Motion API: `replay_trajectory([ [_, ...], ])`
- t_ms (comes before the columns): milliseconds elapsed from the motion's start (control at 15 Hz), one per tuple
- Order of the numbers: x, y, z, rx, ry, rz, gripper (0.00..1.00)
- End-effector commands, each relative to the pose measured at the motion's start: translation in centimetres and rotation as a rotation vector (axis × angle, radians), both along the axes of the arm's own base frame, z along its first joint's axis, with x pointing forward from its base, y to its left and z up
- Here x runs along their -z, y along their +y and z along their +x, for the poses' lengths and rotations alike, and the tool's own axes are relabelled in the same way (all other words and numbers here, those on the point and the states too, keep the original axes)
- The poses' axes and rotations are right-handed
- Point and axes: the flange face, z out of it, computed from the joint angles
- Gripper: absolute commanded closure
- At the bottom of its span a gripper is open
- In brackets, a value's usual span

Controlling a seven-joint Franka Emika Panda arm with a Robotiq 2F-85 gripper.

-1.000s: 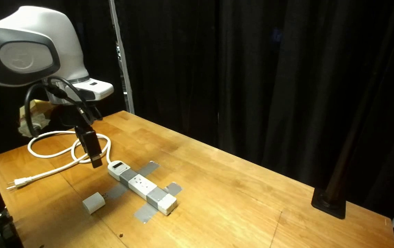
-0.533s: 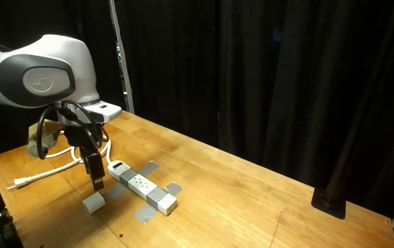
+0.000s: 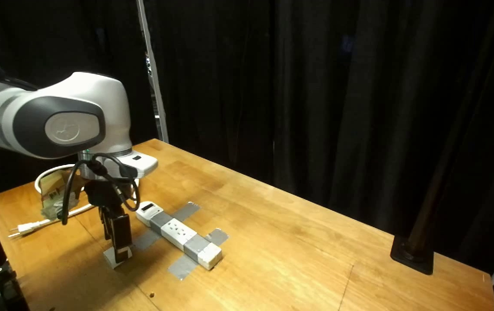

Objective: Put the charging block on the extension sockets

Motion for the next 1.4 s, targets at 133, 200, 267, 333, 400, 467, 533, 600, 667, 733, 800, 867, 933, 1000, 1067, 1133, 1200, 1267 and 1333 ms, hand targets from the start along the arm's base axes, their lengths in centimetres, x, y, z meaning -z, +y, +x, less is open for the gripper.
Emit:
replay_trajectory([
  [133,1.5,0.2,0.1,-0.032,-0.027,0.018,0.00],
  [200,1.7,0.4,0.0,-0.038,-0.040,0.021,0.00],
  [267,1.9,0.5,-0.2,-0.046,-0.045,0.026,0.00],
  [333,2.1,0.7,-0.4,-0.059,-0.046,0.036,0.00],
  [400,2.3,0.9,-0.6,-0.067,-0.053,0.036,0.00],
  [467,2.5,1.0,-0.8,-0.076,-0.053,0.039,0.00],
  [533,2.7,1.0,-0.9,-0.082,-0.055,0.036,0.00],
  [600,2.9,1.1,-1.0,-0.090,-0.053,0.029,0.25],
  [667,2.9,1.2,-1.1,-0.093,-0.054,0.027,0.25],
  [733,3.0,1.2,-1.2,-0.097,-0.047,0.030,0.34],
  [800,3.0,1.3,-1.2,-0.099,-0.047,0.030,0.42],
  [867,3.0,1.3,-1.3,-0.104,-0.042,0.028,0.49],
  [933,3.0,1.3,-1.3,-0.107,-0.041,0.027,0.58],
  [1000,3.0,1.4,-1.2,-0.111,-0.039,0.025,0.65],
  [1067,3.0,1.5,-1.3,-0.114,-0.036,0.026,0.73],
  [1133,3.0,1.5,-1.2,-0.115,-0.032,0.028,0.77],
  [1200,3.0,1.6,-1.1,-0.115,-0.022,0.030,0.77],
  [1267,2.9,1.6,-0.9,-0.116,-0.001,0.021,0.77],
  [1333,2.5,1.8,-0.7,-0.133,0.061,-0.005,0.77],
])
